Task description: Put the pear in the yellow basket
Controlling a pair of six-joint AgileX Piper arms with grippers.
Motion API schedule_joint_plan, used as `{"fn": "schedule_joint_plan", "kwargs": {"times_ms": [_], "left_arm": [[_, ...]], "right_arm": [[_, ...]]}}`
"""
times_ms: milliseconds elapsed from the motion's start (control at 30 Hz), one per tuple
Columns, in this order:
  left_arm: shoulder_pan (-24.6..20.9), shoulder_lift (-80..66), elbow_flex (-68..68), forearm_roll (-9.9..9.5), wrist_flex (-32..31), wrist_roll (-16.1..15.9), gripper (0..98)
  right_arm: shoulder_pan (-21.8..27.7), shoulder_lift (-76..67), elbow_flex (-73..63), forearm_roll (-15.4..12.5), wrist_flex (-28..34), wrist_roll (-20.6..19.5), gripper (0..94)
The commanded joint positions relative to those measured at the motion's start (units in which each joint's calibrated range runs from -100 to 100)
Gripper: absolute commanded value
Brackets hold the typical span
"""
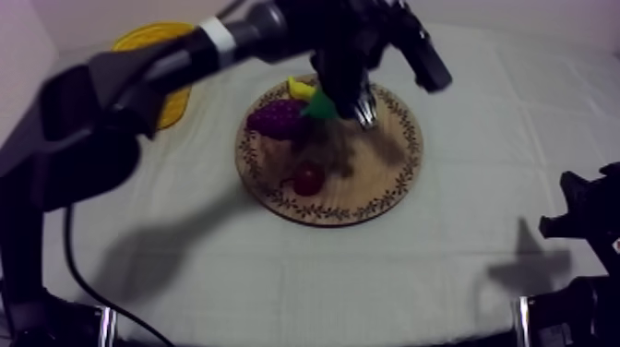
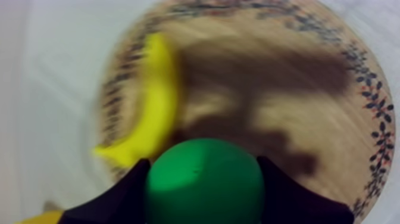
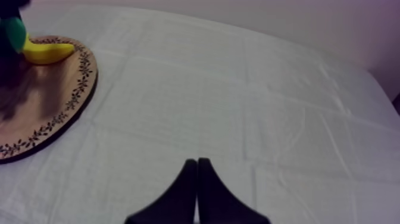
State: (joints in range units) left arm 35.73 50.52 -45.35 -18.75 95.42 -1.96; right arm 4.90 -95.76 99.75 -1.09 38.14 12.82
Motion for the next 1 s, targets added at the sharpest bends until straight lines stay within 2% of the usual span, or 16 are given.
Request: {"fn": "schedule_joint_plan", "kwargs": {"times_ms": [0,233,433,667,967], "left_arm": [[-1.74,-8.37,1.83,-0.91,0.52,-0.05,38.5],[-10.43,-21.22,6.83,-3.43,1.33,-2.02,39.9],[-19.20,-26.59,14.36,-4.12,-2.03,-3.75,41.1],[-26.47,-26.47,22.99,-3.45,-8.13,-3.92,42.1],[-29.14,-21.64,31.91,-1.31,-16.67,-2.18,42.5]], "right_arm": [[0.00,0.01,0.03,-0.01,-0.08,-0.02,0.3],[0.00,0.01,0.03,-0.01,-0.08,-0.05,0.3],[0.00,0.01,0.03,-0.01,-0.08,-0.05,0.3],[0.00,0.01,0.03,-0.01,-0.08,-0.02,0.3],[0.00,0.01,0.03,-0.01,-0.08,-0.05,0.3]]}}
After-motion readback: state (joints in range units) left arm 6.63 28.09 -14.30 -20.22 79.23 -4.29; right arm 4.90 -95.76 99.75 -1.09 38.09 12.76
